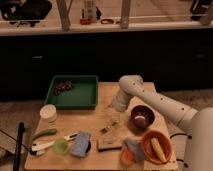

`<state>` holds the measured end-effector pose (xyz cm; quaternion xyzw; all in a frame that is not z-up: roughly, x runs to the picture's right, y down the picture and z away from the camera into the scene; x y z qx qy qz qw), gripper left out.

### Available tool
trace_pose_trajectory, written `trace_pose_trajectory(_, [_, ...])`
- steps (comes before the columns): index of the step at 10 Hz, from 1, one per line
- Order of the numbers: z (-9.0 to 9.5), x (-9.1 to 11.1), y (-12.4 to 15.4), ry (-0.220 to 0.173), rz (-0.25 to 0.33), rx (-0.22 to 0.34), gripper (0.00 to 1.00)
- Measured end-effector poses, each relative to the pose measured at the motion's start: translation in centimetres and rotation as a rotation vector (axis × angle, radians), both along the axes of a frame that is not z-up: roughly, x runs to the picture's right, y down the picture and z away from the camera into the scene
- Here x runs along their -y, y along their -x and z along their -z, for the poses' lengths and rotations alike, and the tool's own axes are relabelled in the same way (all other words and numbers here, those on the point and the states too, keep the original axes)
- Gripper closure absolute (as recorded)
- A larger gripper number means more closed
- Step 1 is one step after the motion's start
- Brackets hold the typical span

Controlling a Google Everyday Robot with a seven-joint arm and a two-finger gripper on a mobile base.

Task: Place fork in table surface

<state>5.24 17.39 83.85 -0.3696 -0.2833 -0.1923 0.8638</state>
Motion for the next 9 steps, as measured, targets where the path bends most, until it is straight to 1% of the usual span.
trace_pose_trajectory(9, [0.68,-0.45,-0.17,-0.014,-0.001,0.006,0.20])
